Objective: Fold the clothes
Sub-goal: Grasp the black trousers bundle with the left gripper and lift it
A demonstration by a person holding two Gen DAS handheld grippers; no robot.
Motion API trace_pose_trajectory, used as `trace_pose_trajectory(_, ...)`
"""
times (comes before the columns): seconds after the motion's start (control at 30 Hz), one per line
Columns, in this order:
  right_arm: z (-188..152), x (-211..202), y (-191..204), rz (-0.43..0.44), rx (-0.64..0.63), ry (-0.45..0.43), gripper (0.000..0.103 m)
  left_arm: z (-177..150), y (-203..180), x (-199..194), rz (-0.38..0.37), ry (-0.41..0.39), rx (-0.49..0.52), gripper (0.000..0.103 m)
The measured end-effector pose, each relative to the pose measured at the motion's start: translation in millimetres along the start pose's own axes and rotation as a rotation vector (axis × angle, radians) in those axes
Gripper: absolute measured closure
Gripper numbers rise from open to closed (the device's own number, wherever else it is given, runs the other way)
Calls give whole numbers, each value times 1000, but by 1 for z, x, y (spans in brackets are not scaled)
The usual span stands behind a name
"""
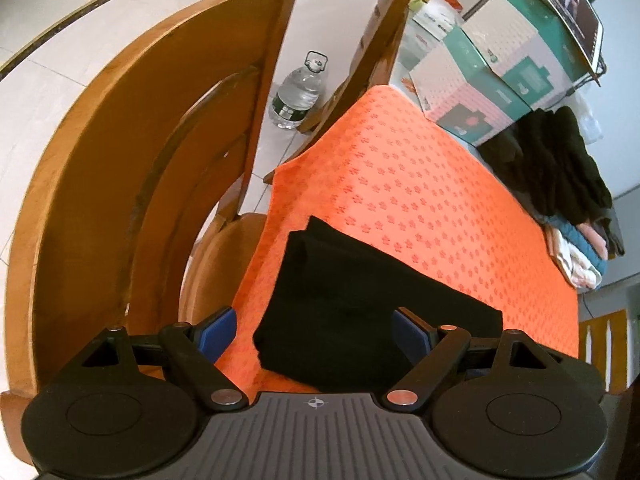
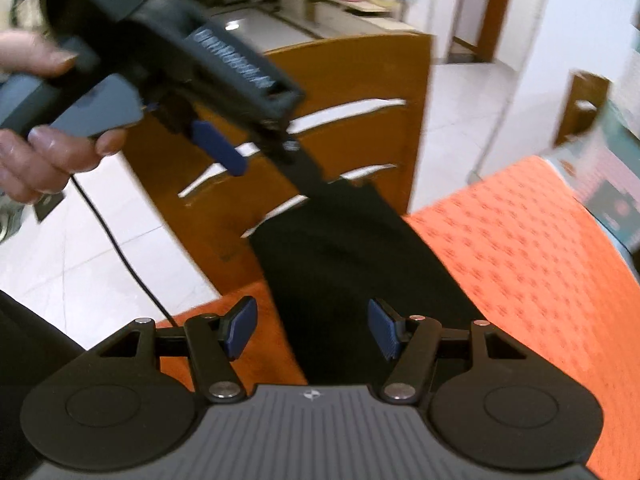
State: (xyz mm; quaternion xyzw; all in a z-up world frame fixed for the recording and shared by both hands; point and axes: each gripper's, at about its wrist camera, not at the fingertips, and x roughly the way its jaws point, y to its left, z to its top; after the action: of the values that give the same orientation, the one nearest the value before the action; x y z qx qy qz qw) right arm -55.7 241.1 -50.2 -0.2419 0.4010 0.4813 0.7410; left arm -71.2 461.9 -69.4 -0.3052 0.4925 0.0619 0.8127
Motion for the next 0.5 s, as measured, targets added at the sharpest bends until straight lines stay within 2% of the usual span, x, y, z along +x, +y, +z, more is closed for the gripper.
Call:
trace_pose_trajectory(0.13, 9, 21, 23, -29, -154, 8, 35, -1, 6, 0, -17, 6, -34, 16)
trace_pose_trajectory(0.33, 15, 50, 56, -100, -397, 15, 36, 1, 4, 0, -17, -1, -30, 15)
trace_pose_trajectory(0.5, 11, 71, 67, -147, -471, 51, 38, 3, 5, 1, -16, 1, -43, 15)
